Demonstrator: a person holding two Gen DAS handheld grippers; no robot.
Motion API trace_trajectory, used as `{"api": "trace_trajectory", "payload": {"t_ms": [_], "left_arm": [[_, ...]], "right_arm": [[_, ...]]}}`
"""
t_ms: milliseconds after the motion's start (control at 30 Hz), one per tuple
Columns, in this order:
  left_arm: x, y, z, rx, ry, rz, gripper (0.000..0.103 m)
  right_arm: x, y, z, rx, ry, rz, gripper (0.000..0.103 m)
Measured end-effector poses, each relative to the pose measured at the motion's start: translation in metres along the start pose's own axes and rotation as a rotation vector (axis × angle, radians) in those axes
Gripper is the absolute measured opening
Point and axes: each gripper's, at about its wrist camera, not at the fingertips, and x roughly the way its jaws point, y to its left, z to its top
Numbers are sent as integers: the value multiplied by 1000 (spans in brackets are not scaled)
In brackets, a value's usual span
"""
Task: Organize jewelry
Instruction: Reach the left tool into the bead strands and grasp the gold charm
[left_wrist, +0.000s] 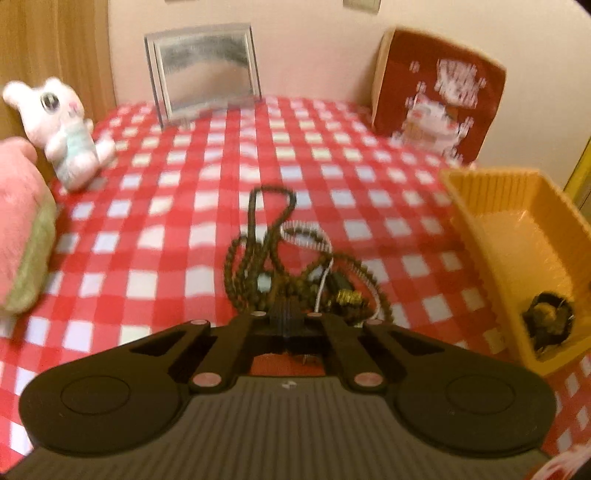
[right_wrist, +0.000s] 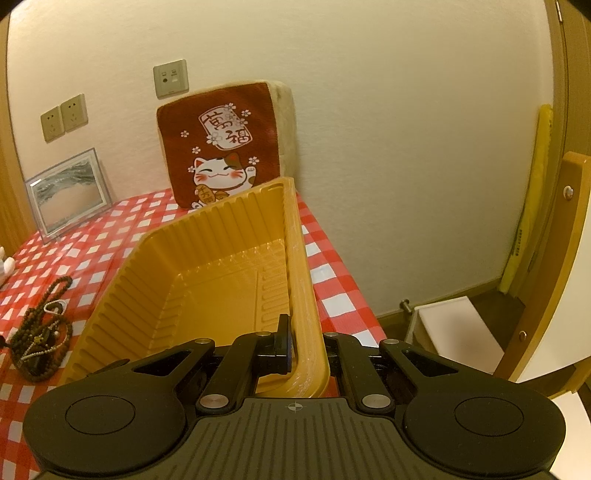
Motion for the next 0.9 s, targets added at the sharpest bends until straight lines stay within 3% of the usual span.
{"api": "trace_trajectory", "payload": {"t_ms": [167,367,533,800,900], "left_arm": [[-33,7,22,-1,-81,-19,0],[-25,7,17,-71,-14,-51,7],[-7,-16,1,-16,42,-89,9],[29,-36,3,-10,71,-94,34],[42,-39,3,2,81,-82,35]], "right_arm": [[0,1,1,3,-3,5,5],[-3,0,1,4,-7,13,5],[-5,1,2,3,-6,14,5],[-6,1,2,6,-5,11,5],[-6,2,2,6,-4,8,5]]}}
